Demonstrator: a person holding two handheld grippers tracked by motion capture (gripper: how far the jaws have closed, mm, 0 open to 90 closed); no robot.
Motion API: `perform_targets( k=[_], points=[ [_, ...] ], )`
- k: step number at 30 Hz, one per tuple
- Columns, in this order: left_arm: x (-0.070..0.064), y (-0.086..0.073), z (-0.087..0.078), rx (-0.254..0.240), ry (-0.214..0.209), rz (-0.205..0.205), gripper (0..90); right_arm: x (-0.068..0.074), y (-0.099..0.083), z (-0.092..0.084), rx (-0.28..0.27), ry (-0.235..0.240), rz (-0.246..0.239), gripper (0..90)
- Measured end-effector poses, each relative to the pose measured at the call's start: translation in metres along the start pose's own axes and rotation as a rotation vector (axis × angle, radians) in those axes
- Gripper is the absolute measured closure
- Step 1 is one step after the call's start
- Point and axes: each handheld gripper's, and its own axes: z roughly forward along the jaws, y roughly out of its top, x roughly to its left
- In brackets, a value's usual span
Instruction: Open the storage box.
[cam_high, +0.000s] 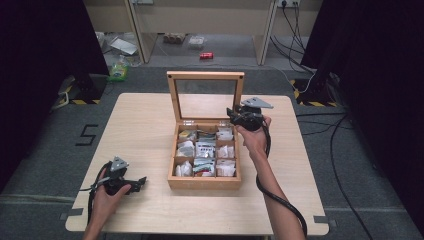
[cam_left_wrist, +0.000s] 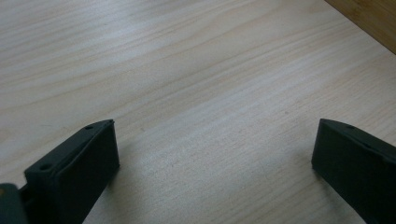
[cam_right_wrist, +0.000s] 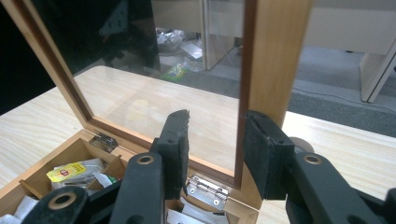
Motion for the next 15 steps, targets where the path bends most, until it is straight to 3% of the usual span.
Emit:
perform_targets(
  k=[15],
  points=[
    [-0.0001,0.0000,0.0000,0.000,0.001,0.000,0.0,-0.0047,-0.0091,-0.0088,0.037,0.008,0.002,58.5]
  ],
)
